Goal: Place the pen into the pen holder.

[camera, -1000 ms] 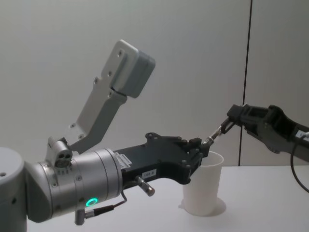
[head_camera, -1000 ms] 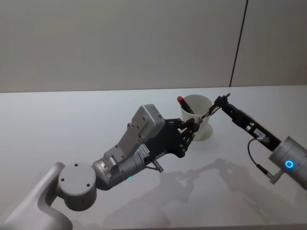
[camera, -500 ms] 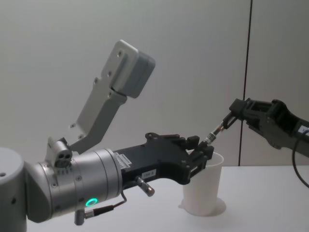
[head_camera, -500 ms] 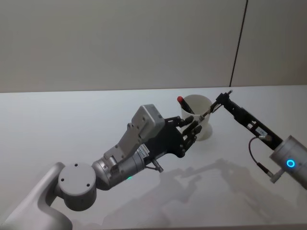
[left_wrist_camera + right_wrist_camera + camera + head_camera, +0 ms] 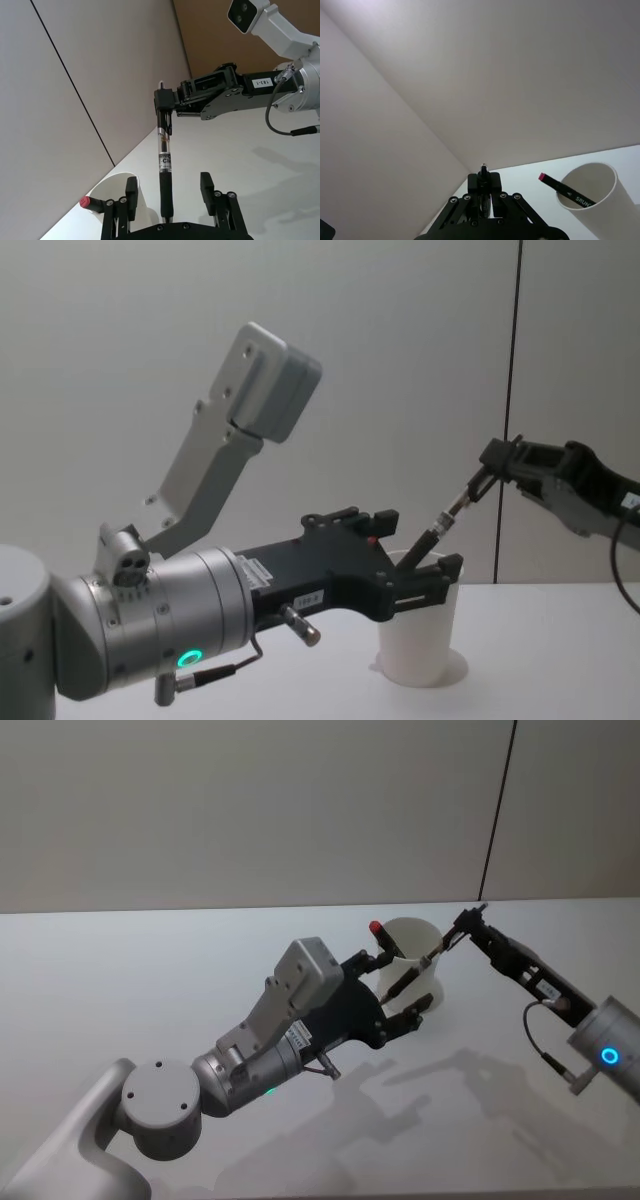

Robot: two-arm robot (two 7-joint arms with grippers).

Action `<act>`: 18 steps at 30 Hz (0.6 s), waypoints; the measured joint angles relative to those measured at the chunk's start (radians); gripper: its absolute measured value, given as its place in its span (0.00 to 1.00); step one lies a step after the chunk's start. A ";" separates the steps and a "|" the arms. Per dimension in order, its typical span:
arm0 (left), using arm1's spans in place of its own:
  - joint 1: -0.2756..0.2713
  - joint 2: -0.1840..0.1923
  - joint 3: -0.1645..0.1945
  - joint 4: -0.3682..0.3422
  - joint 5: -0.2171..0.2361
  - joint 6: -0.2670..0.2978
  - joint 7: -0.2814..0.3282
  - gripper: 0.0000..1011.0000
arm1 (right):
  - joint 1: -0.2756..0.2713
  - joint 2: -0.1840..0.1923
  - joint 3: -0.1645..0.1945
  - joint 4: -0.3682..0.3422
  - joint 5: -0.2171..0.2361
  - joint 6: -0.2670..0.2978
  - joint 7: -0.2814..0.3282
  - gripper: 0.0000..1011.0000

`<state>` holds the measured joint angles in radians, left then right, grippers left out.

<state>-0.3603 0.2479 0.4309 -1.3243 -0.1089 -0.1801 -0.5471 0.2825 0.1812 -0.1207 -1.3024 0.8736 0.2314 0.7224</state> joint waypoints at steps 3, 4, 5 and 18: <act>0.000 0.000 0.000 0.000 0.000 0.000 0.000 0.87 | 0.009 0.006 0.000 0.005 -0.029 -0.017 0.006 0.14; 0.000 0.000 0.000 0.000 0.000 0.000 0.000 0.87 | 0.009 0.006 0.000 0.005 -0.029 -0.017 0.006 0.14; 0.000 0.000 0.000 0.000 0.000 0.000 0.000 0.90 | 0.014 0.008 0.001 0.009 -0.042 -0.025 0.008 0.14; 0.000 0.000 0.000 0.000 0.000 0.000 0.000 0.99 | 0.115 0.036 0.017 0.089 -0.183 -0.105 0.043 0.14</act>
<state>-0.3603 0.2479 0.4309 -1.3243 -0.1090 -0.1800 -0.5471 0.3971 0.2171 -0.1039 -1.2139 0.6908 0.1268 0.7651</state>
